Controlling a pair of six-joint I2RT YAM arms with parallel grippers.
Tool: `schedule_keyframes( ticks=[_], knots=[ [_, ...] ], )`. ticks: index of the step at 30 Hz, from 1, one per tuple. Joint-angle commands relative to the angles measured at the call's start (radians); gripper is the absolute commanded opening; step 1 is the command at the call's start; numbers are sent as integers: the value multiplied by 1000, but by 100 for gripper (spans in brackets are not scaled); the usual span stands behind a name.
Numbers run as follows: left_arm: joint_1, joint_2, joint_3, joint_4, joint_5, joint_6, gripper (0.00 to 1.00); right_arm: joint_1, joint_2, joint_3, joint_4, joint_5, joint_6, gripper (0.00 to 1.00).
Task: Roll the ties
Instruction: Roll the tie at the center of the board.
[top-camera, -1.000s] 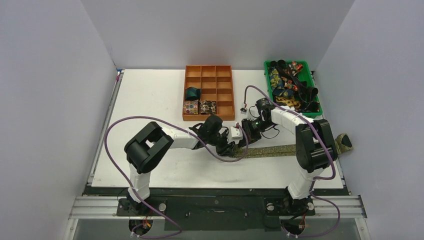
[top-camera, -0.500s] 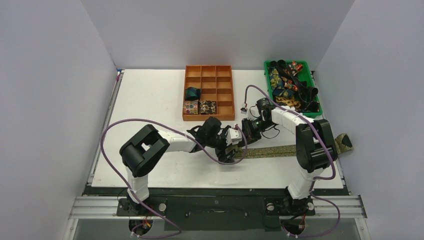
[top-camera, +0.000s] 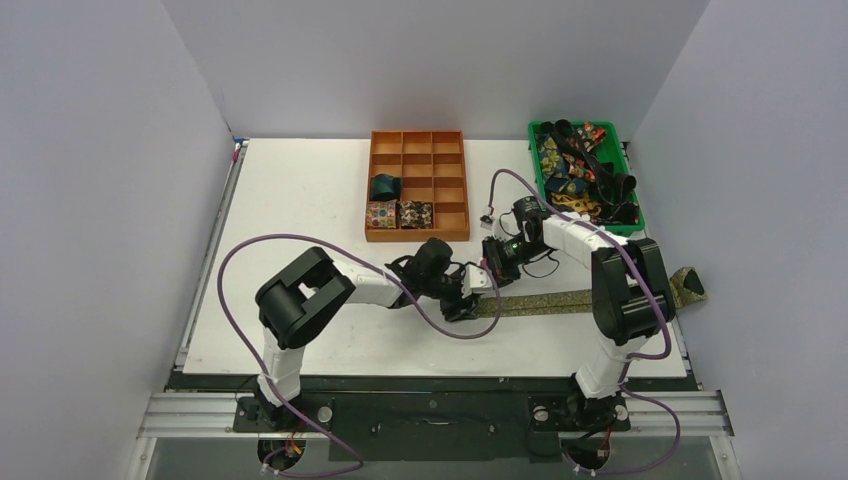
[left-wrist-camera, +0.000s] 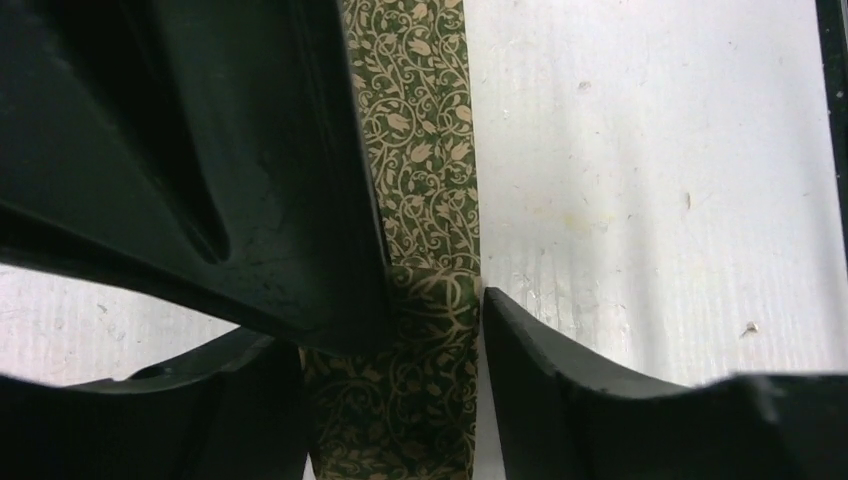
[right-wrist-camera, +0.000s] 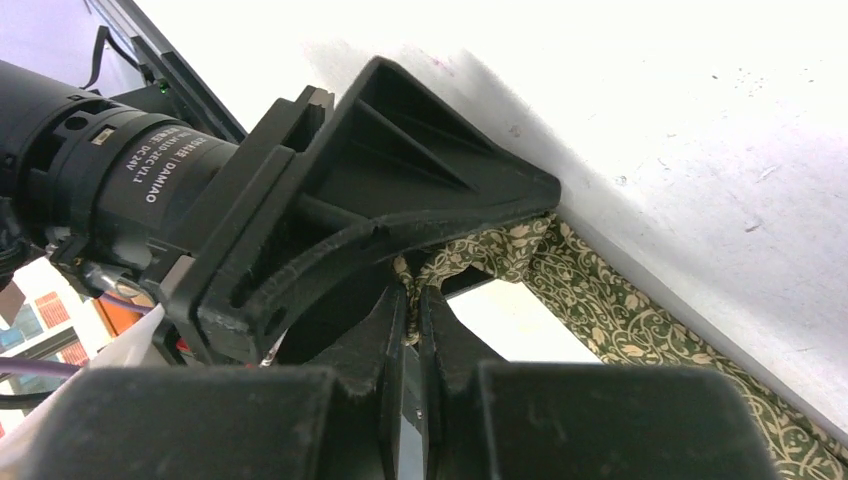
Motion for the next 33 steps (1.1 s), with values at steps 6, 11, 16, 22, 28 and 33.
schedule_keyframes(
  ticks=[6,11,16,22,28,33],
  knots=[
    [17,-19,-20,-115,60,138,31,-55,-21,0,-54,46,-67,0],
    [26,-26,-28,-125,57,144,39,-40,-1,-14,-64,221,-156,0],
    [29,-12,-11,-117,37,108,45,1,31,-29,-21,313,-178,0],
    [37,-36,-19,-98,41,74,68,12,68,-44,52,357,-159,0],
    [23,-81,-8,-24,14,-23,84,17,79,-70,86,360,-149,0],
    [74,-153,-67,34,54,-119,85,21,69,-69,95,364,-147,0]
  ],
)
